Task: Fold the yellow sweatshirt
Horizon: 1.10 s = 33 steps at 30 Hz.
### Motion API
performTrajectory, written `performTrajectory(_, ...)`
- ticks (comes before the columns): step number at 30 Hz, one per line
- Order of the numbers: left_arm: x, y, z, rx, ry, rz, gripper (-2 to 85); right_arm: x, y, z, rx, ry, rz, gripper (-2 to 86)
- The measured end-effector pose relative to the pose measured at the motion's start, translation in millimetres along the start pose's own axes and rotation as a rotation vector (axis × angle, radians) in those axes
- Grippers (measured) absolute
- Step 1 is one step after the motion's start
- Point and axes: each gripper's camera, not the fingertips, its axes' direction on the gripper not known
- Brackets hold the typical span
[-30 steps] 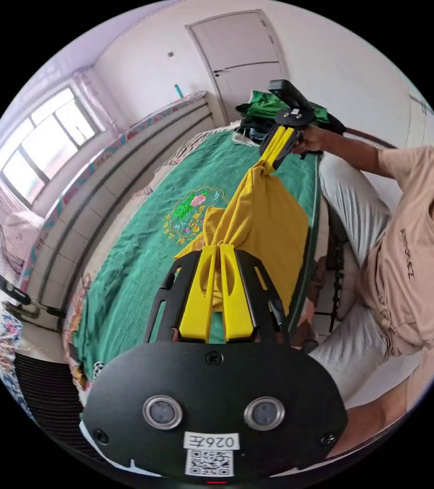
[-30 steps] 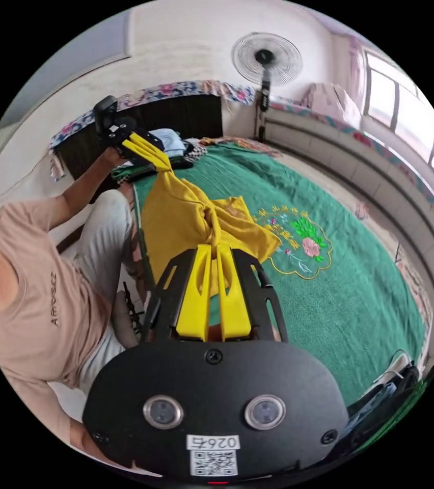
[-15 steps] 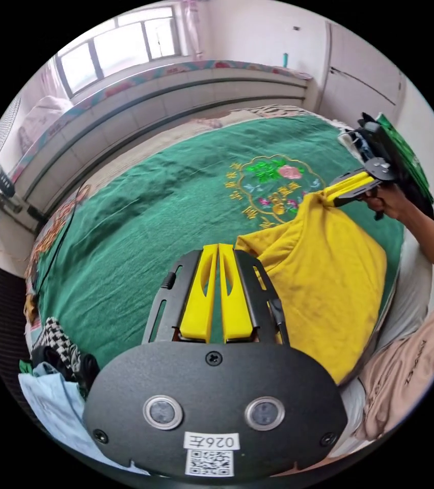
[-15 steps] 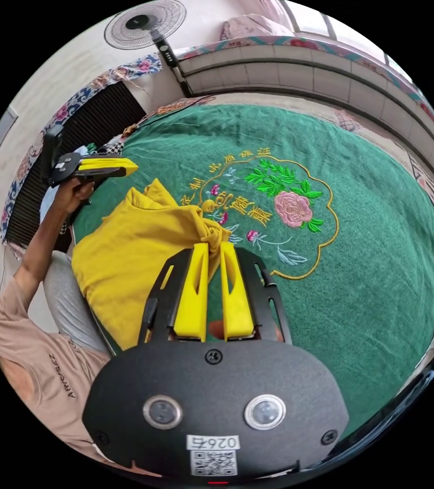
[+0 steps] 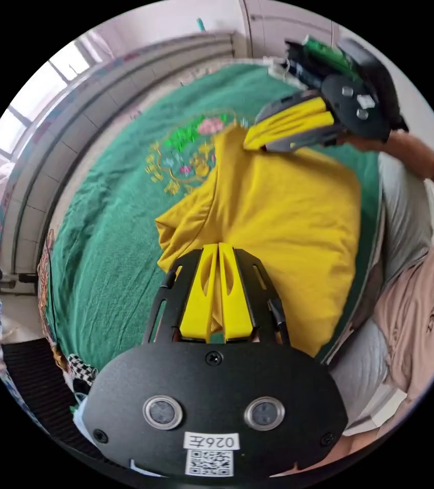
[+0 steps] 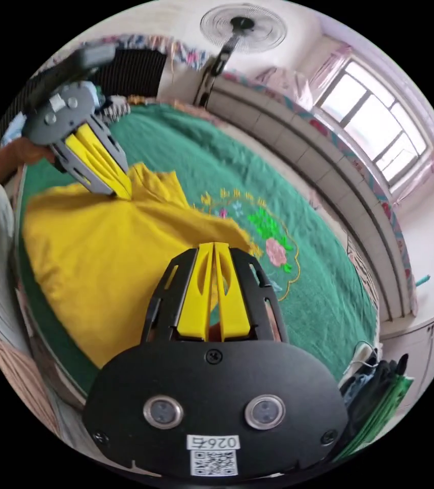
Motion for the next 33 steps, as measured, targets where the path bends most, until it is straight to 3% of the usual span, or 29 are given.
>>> performTrajectory(2,-3,2,13,0.014,0.038,-0.024,-0.6,-7,12,53,-0.139,-0.021,-0.029,-1.5)
performTrajectory(5,-16,37,-32,0.164,0.033,-0.193,-0.4,17,35,28,-0.091,-0.137,0.137,-1.5)
performTrajectory(7,-3,101,-85,0.355,0.079,-0.280,0.0,22,66,-29,0.023,-0.049,0.223,-1.4)
performTrajectory(10,35,195,-136,0.527,0.152,-0.379,3.3,17,115,-91,0.094,-0.140,0.281,-1.3)
performTrajectory(13,93,295,-138,0.643,0.251,-0.518,12.8,-10,179,-125,0.107,-0.313,0.334,-1.0)
performTrajectory(16,148,384,-101,0.727,0.253,-0.706,15.0,-53,250,-137,0.116,-0.322,0.416,0.4)
performTrajectory(21,172,432,-35,0.718,0.435,-0.826,17.5,-76,310,-109,0.033,-0.393,0.544,5.7)
performTrajectory(26,173,393,-37,0.564,0.337,-0.764,18.7,-77,333,-64,-0.026,-0.531,0.655,10.0)
performTrajectory(28,164,370,-34,0.478,0.311,-0.756,6.4,-74,329,-39,-0.036,-0.578,0.683,4.4)
performTrajectory(31,133,361,-36,0.435,0.465,-0.679,0.8,-64,319,-26,-0.070,-0.619,0.613,-0.8)
performTrajectory(33,111,382,-50,0.451,0.460,-0.702,0.2,-48,325,-35,-0.045,-0.626,0.618,-1.1)
